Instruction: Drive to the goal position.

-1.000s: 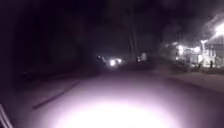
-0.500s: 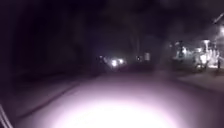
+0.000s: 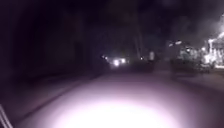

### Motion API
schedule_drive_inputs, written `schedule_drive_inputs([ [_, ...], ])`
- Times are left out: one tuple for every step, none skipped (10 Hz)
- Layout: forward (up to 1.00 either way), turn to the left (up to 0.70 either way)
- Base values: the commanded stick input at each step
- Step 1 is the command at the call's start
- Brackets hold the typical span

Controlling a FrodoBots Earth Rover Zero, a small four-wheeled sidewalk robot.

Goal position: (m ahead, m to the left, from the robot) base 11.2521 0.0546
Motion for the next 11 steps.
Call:
schedule_drive_inputs([
  [1.00, 0.00],
  [1.00, 0.00],
  [1.00, 0.00],
  [1.00, 0.00],
  [1.00, 0.00],
  [1.00, 0.00],
  [1.00, 0.00],
  [1.00, 0.00],
  [1.00, 0.00],
  [1.00, 0.00],
  [1.00, 0.00],
])
